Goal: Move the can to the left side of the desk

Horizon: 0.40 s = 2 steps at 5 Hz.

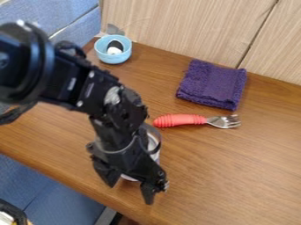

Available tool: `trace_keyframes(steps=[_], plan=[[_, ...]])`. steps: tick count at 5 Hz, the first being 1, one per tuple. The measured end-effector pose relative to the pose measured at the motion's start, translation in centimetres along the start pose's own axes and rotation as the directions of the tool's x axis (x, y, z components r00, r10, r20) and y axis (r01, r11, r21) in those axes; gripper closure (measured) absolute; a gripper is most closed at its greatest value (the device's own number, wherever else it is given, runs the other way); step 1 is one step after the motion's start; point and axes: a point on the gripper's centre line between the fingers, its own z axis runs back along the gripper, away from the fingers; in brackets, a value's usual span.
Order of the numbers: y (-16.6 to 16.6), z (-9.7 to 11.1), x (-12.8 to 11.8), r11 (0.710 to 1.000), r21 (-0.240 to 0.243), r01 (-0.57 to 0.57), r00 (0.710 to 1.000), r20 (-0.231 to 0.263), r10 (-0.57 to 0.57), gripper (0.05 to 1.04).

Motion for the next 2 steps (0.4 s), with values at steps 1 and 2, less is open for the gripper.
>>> trace_keyframes(steps=[1,2], plan=[[0.26,-0.47,1.14,1.0,-0.002,-0.017,1.0,0.001,0.017,0.084],[1.09,-1.33,1.86,0.999,0.005,-0.045,0.999,-0.021,0.045,0.084]])
